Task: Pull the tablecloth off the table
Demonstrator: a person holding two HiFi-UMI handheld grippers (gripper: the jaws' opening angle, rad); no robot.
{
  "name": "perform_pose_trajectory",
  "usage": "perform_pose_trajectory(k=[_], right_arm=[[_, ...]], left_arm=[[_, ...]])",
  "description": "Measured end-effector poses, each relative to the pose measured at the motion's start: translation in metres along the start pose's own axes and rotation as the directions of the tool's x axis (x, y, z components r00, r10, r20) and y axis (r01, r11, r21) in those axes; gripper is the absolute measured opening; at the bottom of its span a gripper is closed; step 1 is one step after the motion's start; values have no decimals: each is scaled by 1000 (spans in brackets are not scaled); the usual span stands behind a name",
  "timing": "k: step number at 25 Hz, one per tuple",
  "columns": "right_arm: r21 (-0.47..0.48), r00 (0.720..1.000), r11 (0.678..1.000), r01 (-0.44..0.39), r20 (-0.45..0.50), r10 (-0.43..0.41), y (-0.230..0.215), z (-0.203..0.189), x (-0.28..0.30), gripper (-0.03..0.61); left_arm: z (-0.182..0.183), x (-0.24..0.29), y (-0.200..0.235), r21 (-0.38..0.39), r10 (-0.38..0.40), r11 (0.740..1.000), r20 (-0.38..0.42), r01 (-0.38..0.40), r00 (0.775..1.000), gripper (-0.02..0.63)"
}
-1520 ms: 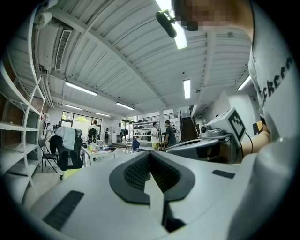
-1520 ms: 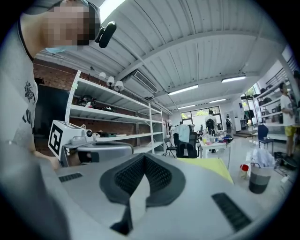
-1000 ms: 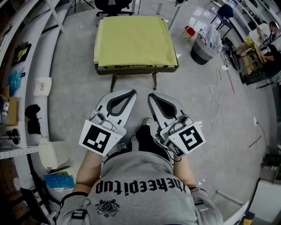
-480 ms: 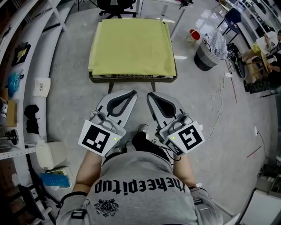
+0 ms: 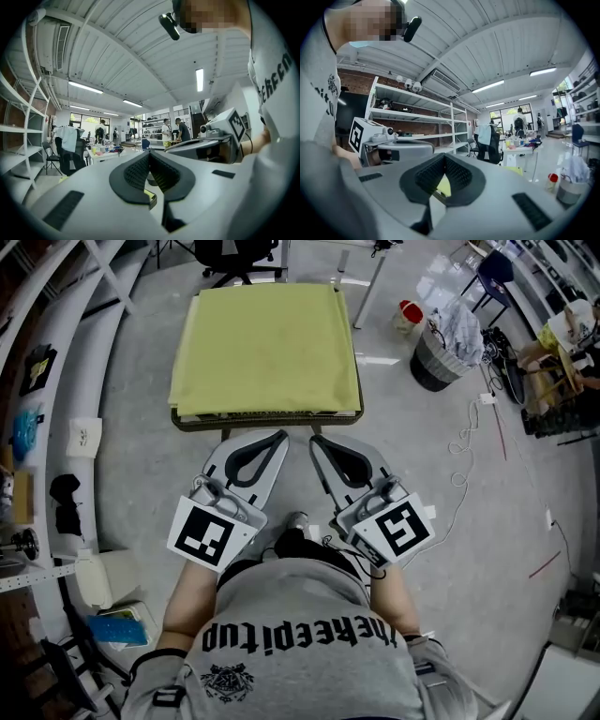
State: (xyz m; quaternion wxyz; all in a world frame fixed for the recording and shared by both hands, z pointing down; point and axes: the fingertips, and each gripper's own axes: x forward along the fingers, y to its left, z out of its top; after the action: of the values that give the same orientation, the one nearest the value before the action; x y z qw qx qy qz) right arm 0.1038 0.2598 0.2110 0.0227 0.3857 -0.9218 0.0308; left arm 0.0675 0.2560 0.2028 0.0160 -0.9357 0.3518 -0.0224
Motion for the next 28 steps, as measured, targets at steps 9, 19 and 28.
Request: perform_pose_trajectory(k=[9, 19, 28], right_arm=[[-3, 1000, 1000, -22, 1, 22, -45, -2, -13, 11], [49, 1000, 998, -28, 9, 28, -66, -9, -9, 11], [58, 1000, 998, 29, -8, -28, -73, -14, 9, 11]], left_arm=[[6, 48, -9, 16, 19, 1000, 2, -19, 1000, 15], [-1, 60, -8, 20, 36, 999, -32, -35, 999, 15], [-12, 57, 20, -22, 23, 999, -31, -24, 999, 15]])
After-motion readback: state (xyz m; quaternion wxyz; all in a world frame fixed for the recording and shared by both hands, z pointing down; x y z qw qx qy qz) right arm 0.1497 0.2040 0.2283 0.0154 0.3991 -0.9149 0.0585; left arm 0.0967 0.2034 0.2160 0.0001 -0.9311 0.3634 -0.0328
